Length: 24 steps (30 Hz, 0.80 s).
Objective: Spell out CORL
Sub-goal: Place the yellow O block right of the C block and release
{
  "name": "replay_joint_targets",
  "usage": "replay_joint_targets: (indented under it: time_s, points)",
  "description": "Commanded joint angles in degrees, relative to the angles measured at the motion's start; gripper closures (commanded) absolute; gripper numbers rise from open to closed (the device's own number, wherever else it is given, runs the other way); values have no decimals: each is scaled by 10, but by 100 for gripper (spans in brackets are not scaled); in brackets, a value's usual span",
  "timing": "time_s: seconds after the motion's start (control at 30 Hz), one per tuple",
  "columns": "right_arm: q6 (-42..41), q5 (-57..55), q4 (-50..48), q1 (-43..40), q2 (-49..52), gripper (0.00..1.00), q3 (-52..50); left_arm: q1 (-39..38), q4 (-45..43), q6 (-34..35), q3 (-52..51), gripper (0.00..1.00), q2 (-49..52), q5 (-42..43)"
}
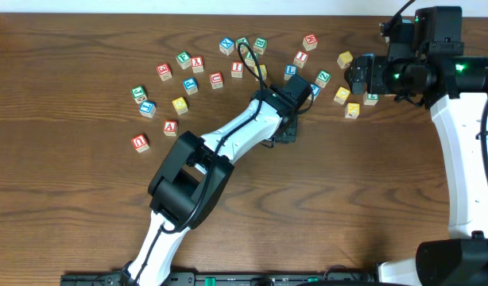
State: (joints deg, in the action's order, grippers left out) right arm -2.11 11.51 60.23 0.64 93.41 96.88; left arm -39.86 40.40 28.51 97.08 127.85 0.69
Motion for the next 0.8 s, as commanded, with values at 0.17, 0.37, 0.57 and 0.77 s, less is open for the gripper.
replay_joint_targets:
  time_s: [0.17,0.37,0.57,0.77]
  points:
    - [-2,-5,3,-2,5,1,-4,6,7,3,-5,73,8,-44]
    - [-2,-6,3,-2,5,1,-4,18,6,3,-9,73,8,-49]
    - [-2,-6,3,-2,5,1,-3,36,-11,3,-24,73,8,-48]
    - [-2,-7,3,-2,5,1,-4,37,-17,3,-25,73,8,-48]
